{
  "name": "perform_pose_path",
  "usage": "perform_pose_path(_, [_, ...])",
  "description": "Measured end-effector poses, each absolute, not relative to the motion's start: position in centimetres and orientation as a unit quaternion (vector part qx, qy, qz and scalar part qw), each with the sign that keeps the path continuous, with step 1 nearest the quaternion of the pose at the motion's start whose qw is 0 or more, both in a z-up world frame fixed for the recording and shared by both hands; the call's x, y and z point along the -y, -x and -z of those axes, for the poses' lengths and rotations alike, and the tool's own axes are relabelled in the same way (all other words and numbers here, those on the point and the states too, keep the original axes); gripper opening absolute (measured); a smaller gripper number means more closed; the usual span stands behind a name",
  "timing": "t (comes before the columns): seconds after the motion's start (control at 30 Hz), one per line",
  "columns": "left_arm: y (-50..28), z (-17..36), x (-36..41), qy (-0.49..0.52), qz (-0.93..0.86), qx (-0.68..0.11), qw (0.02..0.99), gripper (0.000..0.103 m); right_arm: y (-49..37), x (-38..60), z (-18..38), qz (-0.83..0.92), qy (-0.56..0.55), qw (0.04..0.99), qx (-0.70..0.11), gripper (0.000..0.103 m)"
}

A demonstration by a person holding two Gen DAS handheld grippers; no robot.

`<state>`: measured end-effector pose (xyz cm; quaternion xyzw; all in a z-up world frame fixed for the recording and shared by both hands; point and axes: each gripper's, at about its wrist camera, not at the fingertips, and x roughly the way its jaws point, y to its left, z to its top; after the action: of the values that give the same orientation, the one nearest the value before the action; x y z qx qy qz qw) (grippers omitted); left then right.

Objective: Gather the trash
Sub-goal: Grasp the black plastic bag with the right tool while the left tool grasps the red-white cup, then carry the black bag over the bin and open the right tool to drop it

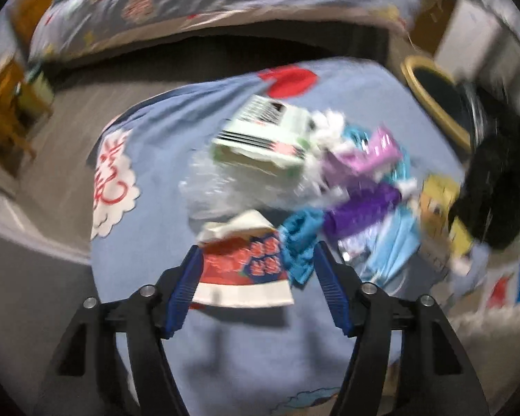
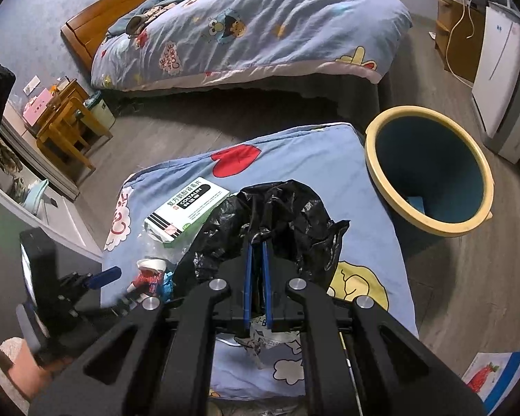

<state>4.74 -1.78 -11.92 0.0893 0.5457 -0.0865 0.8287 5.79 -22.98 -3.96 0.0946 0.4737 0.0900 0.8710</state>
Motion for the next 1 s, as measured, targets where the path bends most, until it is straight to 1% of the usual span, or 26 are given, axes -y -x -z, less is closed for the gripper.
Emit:
perform_pose_path(0.1, [-4.5, 13.8, 3.5, -0.151, 0.09, -0.562, 0.808, 0.066, -5.8, 22.9, 4.0, -0.091, -0.091, 0.871, -0.474, 0.005])
perform_pose_path(0.2, [-4.6, 15.4, 3.8, -0.185, 0.075, -0.578, 0.791, 0.065, -5.8, 22.9, 4.0, -0.09, -0.089, 0.871, -0.474, 0.005])
perform_pose_path(0.23, [-4.6, 15.6, 3.7, -0.188, 0.073, -0.581, 0.789, 0.056, -5.8, 23.0, 4.0, -0.089, -0.09, 0.871, -0.474, 0.005])
perform_pose_path(0.27, [-4.7, 15.8, 3.5, -0.191, 0.071, -0.584, 0.786, 0.042, -5.8, 23.1, 4.0, -0.089, -0.091, 0.871, -0.474, 0.005])
perform_pose_path(0.3, [-4.8, 15.8, 3.5, -0.19, 0.074, -0.586, 0.784, 0.035, -5.8, 23.1, 4.0, -0.089, -0.091, 0.872, -0.473, 0.005])
perform_pose_path(0.33, [-4.8, 15.6, 3.5, -0.187, 0.08, -0.585, 0.785, 0.025, -5.8, 23.1, 4.0, -0.089, -0.091, 0.872, -0.473, 0.005])
perform_pose_path(0.47, [-4.8, 13.9, 3.3, -0.192, 0.072, -0.554, 0.807, 0.013, -5.7, 23.2, 3.9, -0.09, -0.095, 0.872, -0.471, 0.005])
perform_pose_path(0.53, [-4.9, 12.8, 2.7, -0.179, 0.068, -0.539, 0.82, 0.009, -5.8, 23.1, 3.8, -0.092, -0.094, 0.873, -0.47, 0.005])
perform_pose_path(0.93, [-5.9, 5.8, -0.2, -0.029, 0.096, -0.464, 0.88, 0.009, -5.4, 24.0, 3.0, -0.092, -0.112, 0.876, -0.461, 0.005])
perform_pose_path(1.0, [-5.5, 4.5, -0.1, -0.02, 0.104, -0.447, 0.888, 0.009, -5.3, 24.3, 2.5, -0.092, -0.118, 0.877, -0.456, 0.005])
